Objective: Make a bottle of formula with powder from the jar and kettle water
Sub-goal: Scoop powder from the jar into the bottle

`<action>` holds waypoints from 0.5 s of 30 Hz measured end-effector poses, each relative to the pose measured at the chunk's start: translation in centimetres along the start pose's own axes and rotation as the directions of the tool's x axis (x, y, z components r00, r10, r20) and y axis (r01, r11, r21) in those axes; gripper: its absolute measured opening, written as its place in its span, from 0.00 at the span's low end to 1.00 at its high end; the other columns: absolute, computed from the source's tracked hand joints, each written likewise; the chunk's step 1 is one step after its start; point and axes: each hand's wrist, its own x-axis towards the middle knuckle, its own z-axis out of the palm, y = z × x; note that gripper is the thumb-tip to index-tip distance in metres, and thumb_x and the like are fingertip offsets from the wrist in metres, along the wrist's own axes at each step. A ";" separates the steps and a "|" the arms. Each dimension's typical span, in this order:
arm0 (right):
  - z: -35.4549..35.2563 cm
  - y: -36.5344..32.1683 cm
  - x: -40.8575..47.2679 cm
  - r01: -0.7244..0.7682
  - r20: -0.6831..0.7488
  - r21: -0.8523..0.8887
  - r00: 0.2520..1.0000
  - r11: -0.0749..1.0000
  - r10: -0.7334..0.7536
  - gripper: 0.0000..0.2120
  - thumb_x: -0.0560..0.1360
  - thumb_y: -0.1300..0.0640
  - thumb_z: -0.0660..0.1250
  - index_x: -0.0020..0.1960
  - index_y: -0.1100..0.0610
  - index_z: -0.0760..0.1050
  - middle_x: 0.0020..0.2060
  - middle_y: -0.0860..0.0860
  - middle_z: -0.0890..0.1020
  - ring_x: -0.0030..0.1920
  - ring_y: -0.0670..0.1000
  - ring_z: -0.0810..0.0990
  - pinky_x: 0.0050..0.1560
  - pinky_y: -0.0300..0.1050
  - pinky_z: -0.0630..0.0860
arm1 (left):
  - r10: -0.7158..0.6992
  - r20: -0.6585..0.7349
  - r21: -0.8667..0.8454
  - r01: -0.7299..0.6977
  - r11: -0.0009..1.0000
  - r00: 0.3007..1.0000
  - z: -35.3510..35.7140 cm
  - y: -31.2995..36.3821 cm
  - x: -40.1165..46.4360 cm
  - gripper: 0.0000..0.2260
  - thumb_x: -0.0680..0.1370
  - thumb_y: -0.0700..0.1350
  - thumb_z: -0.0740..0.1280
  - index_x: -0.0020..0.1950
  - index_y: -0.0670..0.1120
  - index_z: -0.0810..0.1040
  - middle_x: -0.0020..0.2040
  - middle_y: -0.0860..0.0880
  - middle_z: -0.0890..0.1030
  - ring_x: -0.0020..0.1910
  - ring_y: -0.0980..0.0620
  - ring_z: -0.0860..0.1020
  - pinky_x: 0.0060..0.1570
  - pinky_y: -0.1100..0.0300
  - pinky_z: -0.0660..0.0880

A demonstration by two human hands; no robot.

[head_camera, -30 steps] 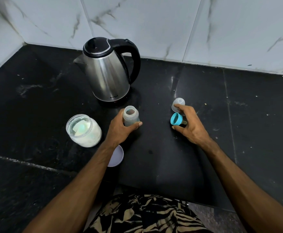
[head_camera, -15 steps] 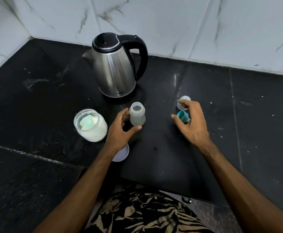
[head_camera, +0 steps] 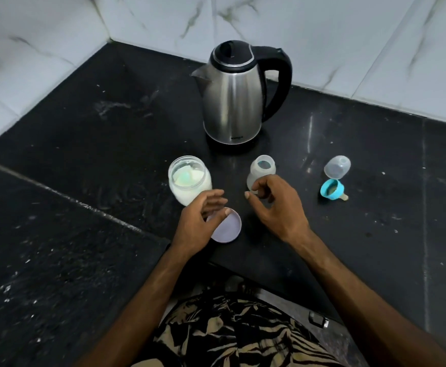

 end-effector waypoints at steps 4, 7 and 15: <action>1.4 -1.5 0.5 -0.015 0.048 0.062 0.999 0.998 0.012 0.07 0.73 0.55 0.74 0.46 0.53 0.75 0.38 0.44 0.77 0.37 0.43 0.75 0.38 0.30 0.71 | 0.007 -0.109 0.047 -0.002 0.999 0.994 -1.6 -0.4 -0.7 0.07 0.74 0.43 0.74 0.51 0.46 0.81 0.43 0.52 0.85 0.44 0.56 0.83 0.47 0.59 0.78; 2.1 -2.5 1.2 -0.023 0.069 0.109 0.997 0.994 0.016 0.07 0.74 0.56 0.73 0.47 0.53 0.76 0.39 0.47 0.80 0.39 0.47 0.77 0.38 0.34 0.74 | 0.025 -0.227 0.080 -0.007 0.997 0.974 -2.7 -0.5 -0.7 0.05 0.73 0.45 0.75 0.41 0.47 0.81 0.35 0.51 0.82 0.36 0.53 0.80 0.40 0.59 0.76; 3.2 -4.9 3.5 0.020 0.061 0.234 0.998 0.972 -0.035 0.07 0.75 0.59 0.72 0.51 0.56 0.78 0.43 0.48 0.80 0.41 0.44 0.77 0.42 0.29 0.70 | 0.075 -0.420 0.158 -0.009 0.987 0.904 -5.4 -0.8 0.7 0.27 0.64 0.54 0.79 0.58 0.51 0.71 0.51 0.50 0.75 0.50 0.55 0.76 0.51 0.57 0.76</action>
